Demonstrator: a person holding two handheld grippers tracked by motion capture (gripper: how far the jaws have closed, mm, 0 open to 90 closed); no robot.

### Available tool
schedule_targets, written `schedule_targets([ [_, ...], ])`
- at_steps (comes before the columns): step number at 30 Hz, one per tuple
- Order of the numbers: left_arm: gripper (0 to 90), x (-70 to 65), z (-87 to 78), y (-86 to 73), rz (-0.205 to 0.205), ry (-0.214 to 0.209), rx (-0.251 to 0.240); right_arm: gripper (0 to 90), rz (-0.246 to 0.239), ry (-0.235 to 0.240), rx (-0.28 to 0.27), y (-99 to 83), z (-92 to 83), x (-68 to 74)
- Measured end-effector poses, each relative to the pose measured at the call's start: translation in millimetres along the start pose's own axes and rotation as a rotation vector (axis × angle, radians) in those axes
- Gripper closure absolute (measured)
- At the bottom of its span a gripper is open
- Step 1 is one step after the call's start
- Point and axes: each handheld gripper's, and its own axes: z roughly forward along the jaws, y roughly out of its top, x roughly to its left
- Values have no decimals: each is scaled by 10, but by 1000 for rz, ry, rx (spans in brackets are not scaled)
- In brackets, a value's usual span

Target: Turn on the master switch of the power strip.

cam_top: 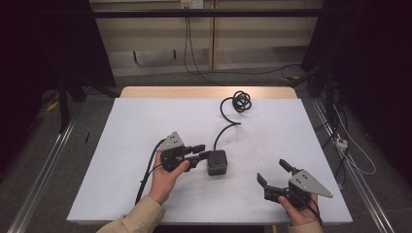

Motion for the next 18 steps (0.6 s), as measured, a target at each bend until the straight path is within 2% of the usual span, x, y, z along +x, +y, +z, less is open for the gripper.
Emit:
schedule_targets([
  [5, 719, -5, 17, 0, -2, -8, 4, 86, 0, 0, 0, 0, 0, 0],
  [18, 792, -16, 68, 25, 8, -23, 29, 87, 0, 0, 0, 1, 1, -2],
])
